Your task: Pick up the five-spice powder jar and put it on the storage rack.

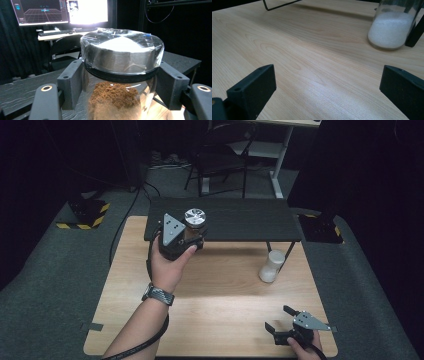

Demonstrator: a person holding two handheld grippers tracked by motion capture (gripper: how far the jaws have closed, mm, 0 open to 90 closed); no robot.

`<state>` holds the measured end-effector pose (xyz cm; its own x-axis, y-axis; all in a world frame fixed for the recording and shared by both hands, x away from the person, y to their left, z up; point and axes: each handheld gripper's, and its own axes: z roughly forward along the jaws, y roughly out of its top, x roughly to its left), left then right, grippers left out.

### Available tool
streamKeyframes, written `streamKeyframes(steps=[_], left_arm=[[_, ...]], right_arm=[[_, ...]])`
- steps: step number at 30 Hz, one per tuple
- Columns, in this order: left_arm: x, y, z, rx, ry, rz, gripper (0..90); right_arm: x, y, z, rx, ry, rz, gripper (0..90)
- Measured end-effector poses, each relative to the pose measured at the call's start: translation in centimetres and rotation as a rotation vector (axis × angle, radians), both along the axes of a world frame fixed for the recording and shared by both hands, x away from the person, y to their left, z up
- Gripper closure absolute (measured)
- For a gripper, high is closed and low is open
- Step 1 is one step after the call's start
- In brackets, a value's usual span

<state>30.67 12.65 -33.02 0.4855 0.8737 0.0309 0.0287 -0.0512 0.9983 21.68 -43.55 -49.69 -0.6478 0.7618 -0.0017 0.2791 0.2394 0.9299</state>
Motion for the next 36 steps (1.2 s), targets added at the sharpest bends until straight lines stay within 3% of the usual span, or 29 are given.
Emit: streamKeyframes(steps=[18,36], left_arm=[[3.2,-0.6,-0.2,-0.021,0.031,0.106,30.8],[4.8,-1.2,-0.5,-0.027,0.044,0.134,30.8]], right_arm=[[-0.1,-0.4,-0.2,0.016,-0.003,-0.003,0.0],[-0.2,-0.6,-0.3,0.023,-0.008,0.001,0.0]])
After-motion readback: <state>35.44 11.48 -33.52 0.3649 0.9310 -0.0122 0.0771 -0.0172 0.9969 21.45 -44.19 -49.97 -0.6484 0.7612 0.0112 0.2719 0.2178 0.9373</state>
